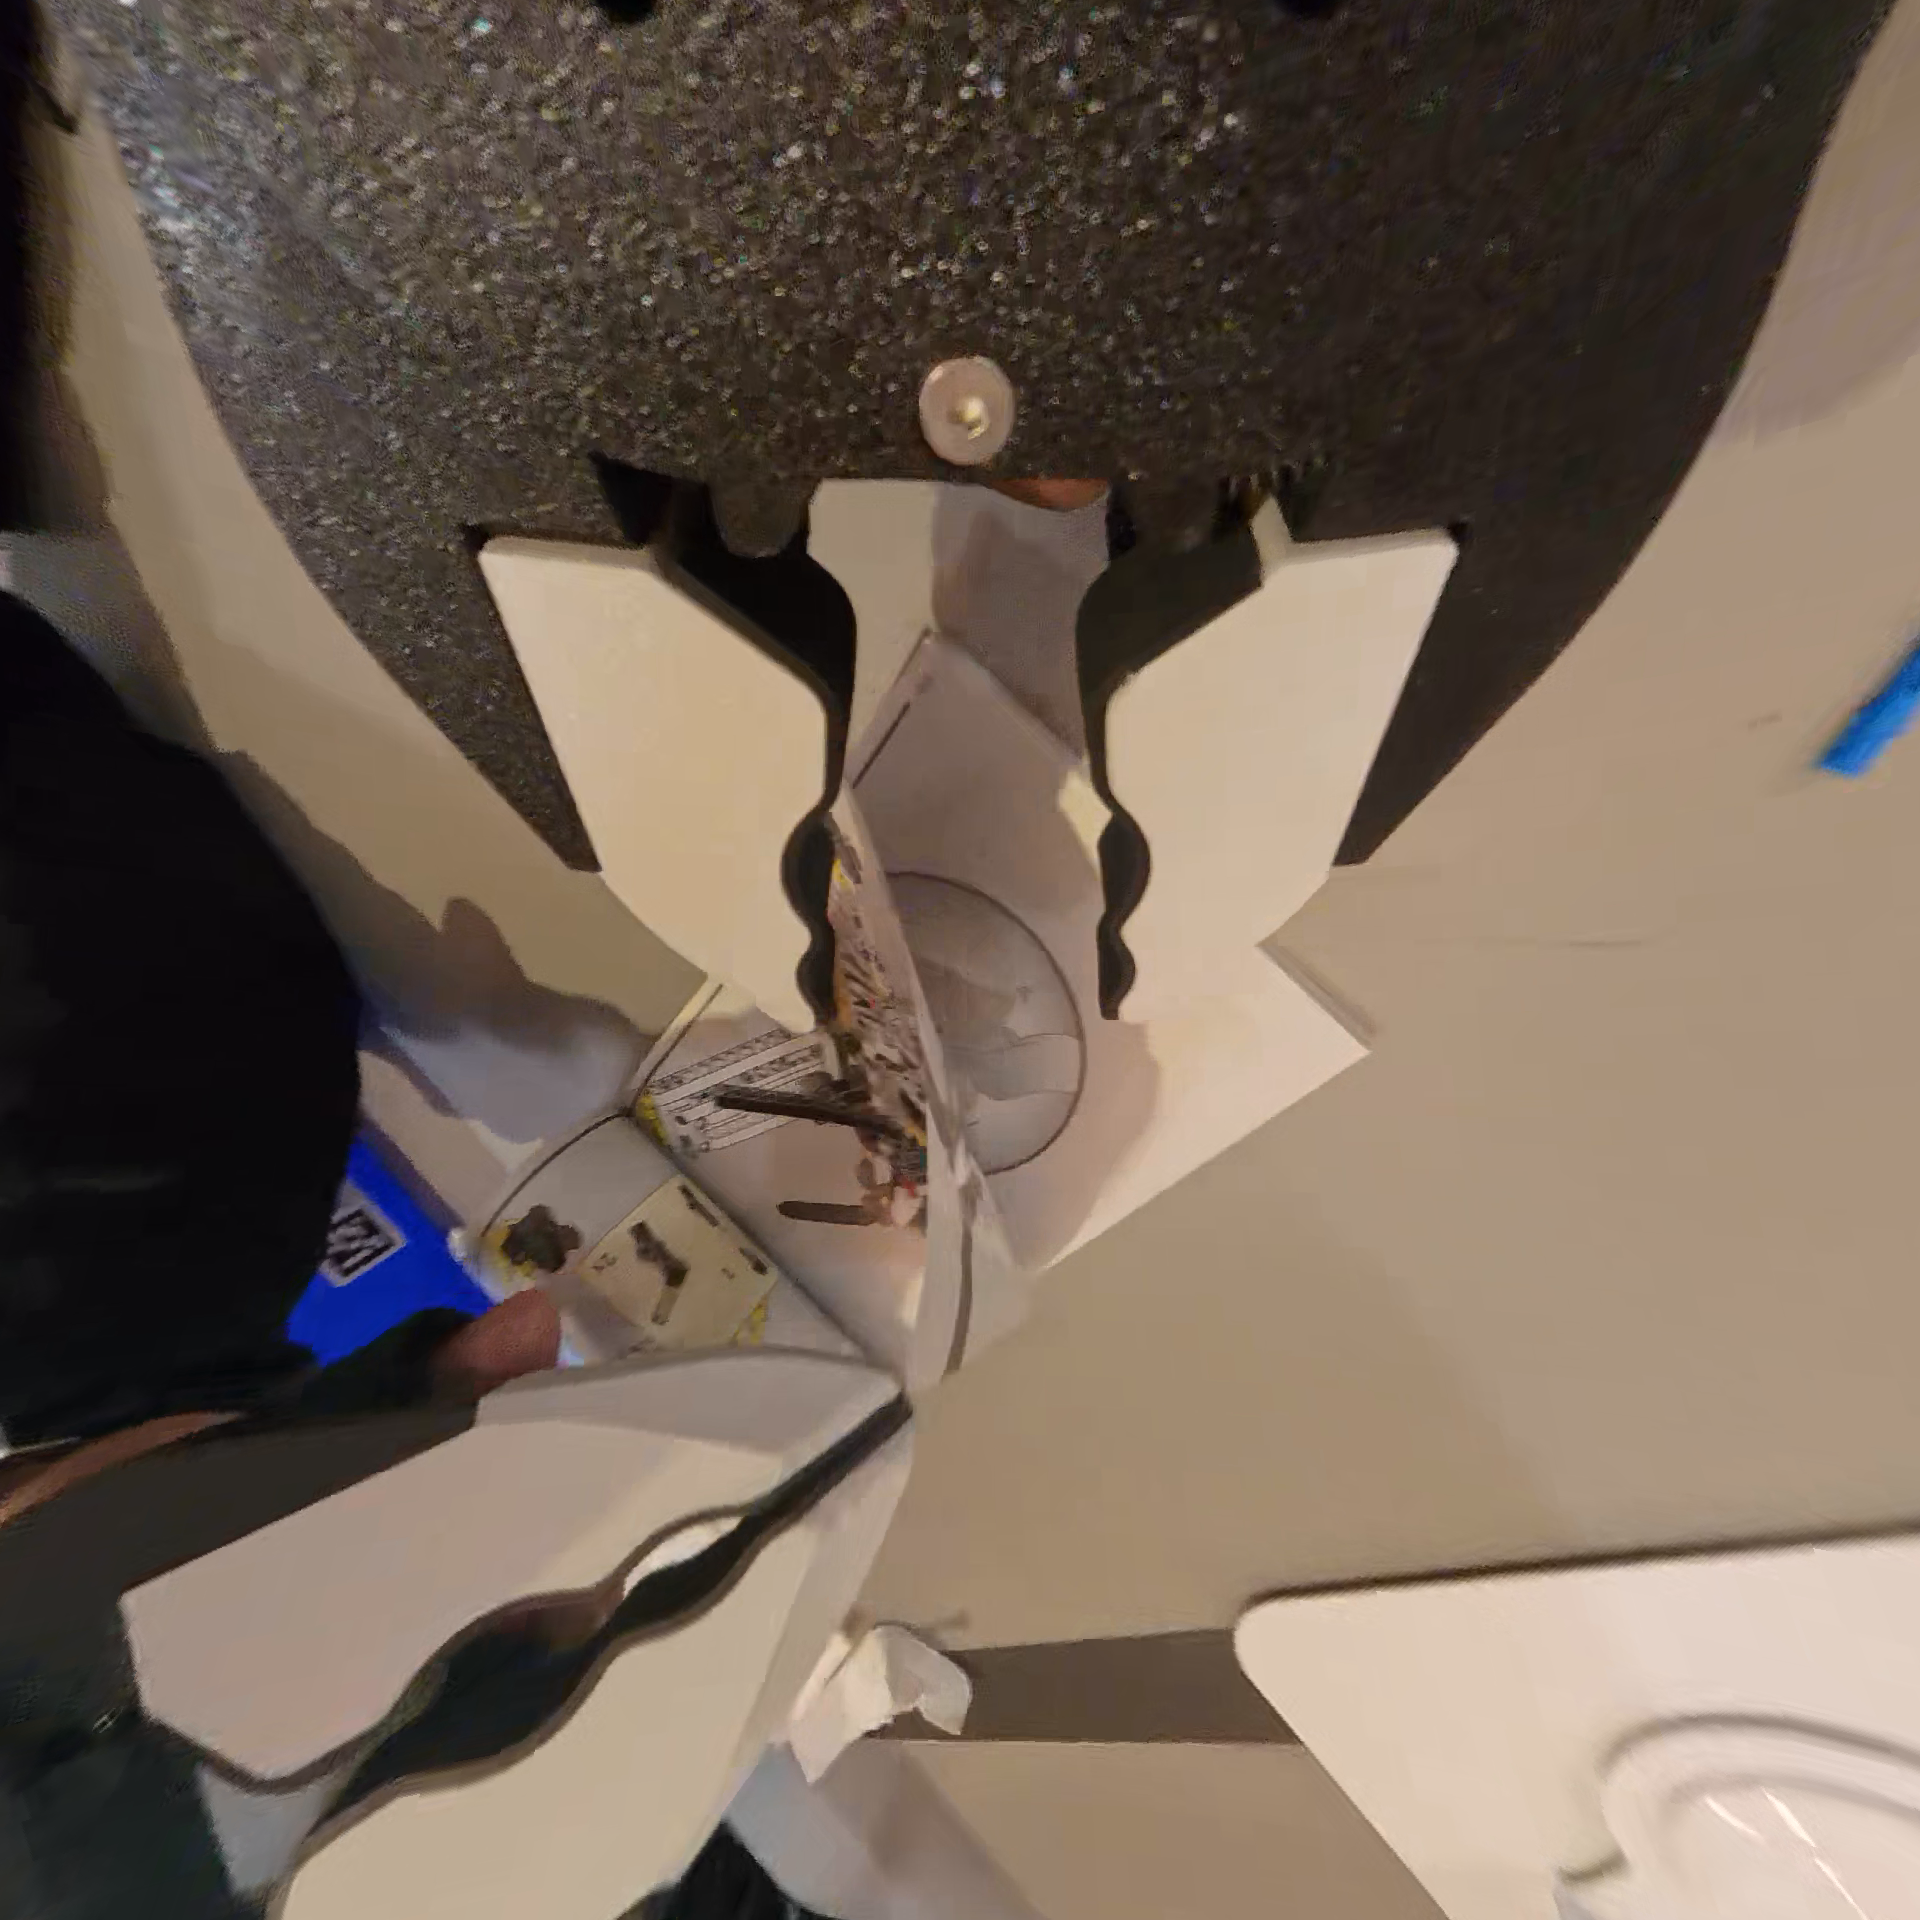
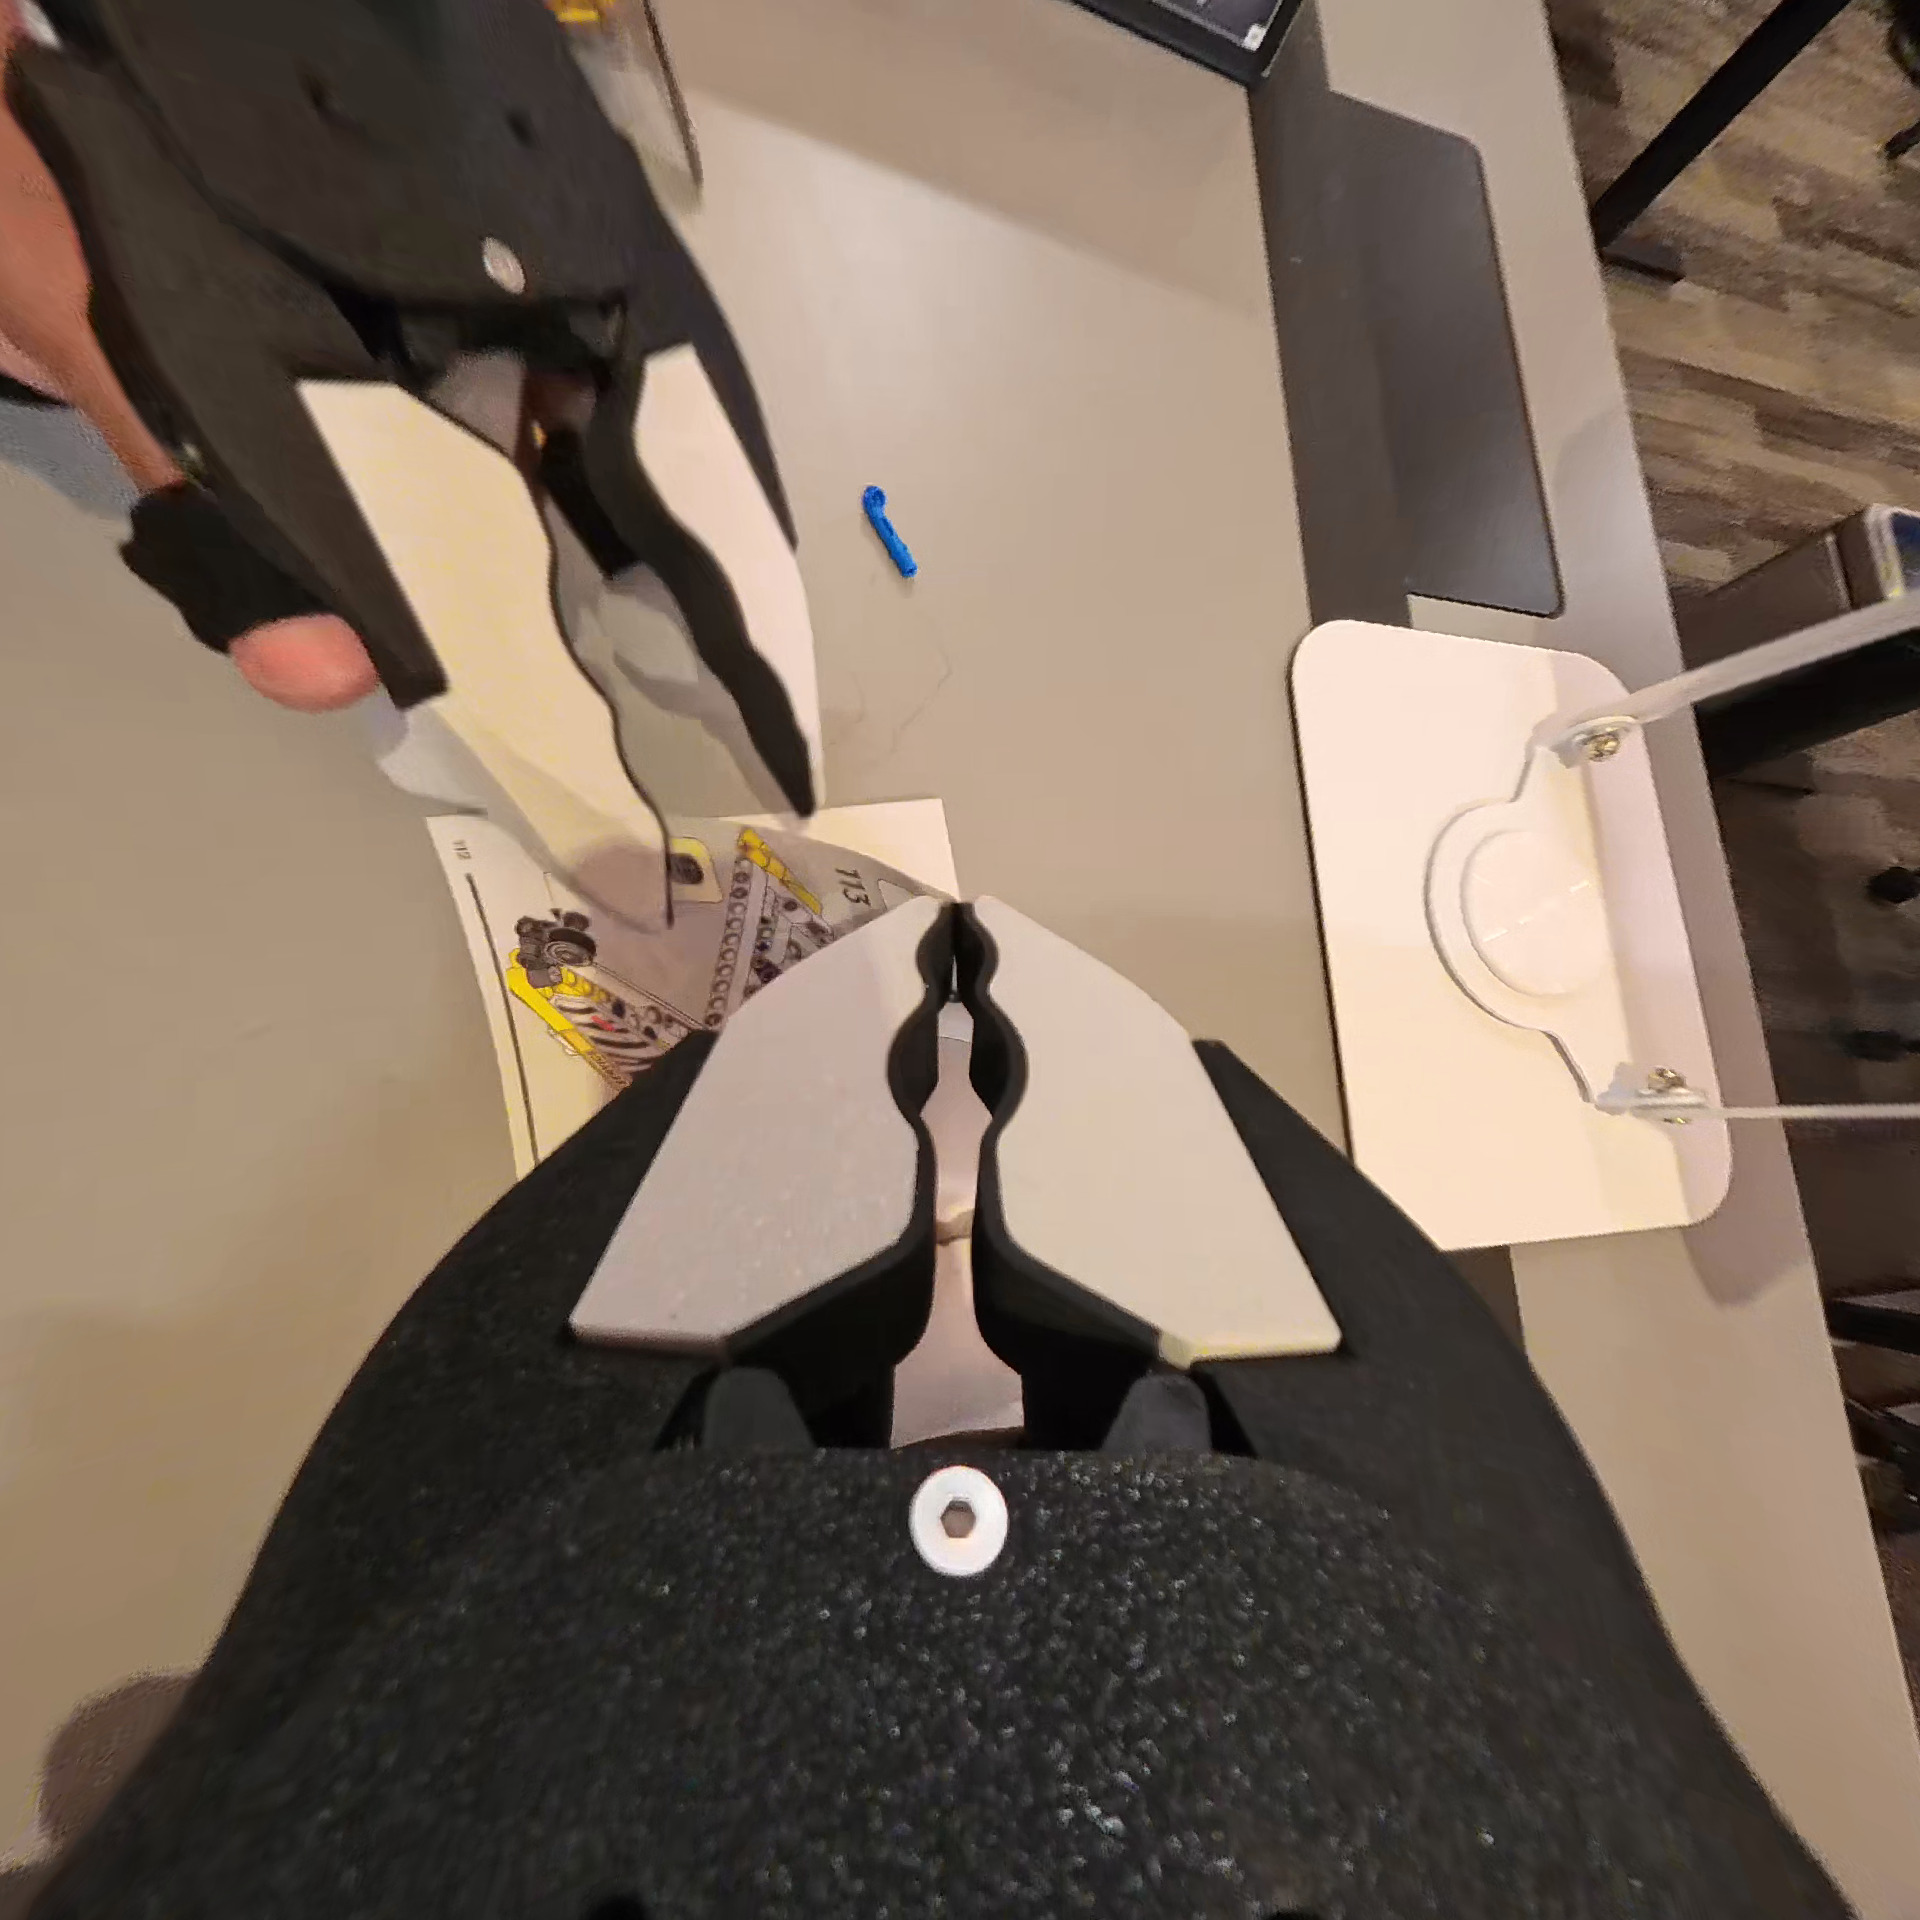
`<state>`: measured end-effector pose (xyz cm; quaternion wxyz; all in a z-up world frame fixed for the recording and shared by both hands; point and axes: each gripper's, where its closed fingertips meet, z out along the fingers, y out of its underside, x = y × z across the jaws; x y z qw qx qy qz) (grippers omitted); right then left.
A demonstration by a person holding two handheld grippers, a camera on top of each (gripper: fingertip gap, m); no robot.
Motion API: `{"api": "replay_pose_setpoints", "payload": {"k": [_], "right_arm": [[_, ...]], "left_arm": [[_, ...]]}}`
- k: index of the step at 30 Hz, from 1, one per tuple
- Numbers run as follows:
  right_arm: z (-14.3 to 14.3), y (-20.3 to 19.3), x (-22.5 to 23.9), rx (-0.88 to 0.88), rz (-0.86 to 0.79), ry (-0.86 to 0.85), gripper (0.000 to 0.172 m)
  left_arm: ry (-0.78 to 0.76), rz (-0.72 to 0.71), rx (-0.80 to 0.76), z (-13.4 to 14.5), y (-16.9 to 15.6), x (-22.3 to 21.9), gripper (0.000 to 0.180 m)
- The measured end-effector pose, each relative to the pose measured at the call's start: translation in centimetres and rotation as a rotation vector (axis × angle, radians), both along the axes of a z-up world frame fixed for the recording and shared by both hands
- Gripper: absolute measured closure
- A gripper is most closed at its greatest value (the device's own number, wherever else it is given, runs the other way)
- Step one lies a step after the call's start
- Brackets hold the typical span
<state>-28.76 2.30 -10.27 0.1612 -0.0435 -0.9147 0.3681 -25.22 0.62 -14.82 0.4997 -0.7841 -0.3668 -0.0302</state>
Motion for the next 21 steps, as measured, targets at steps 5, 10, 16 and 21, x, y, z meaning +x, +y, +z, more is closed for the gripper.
{"api": "replay_pose_setpoints", "payload": {"k": [5, 10, 16, 21], "right_arm": [[0.9, 0.6, -0.5, -0.06, -0.031, 0.018, 0.172], [0.9, 0.3, -1.5, -0.091, -0.103, 0.053, 0.167], [1.1, 0.7, -0.2, -0.118, -0.22, 0.13, 0.144], [-1.1, 1.9, 5.0, -0.086, -0.268, 0.14, 0.143]], "left_arm": [[-0.048, -0.064, 0.091, -0.1, 1.5, 1.3, 0.132], [-0.129, -0.139, 0.2, 0.0, 2.4, 2.7, 0.138], [-0.128, -0.137, 0.295, 1.0, 1.8, 2.7, 0.139], [-0.1, -0.112, 0.374, 2.1, 1.6, 2.2, 0.14]]}}
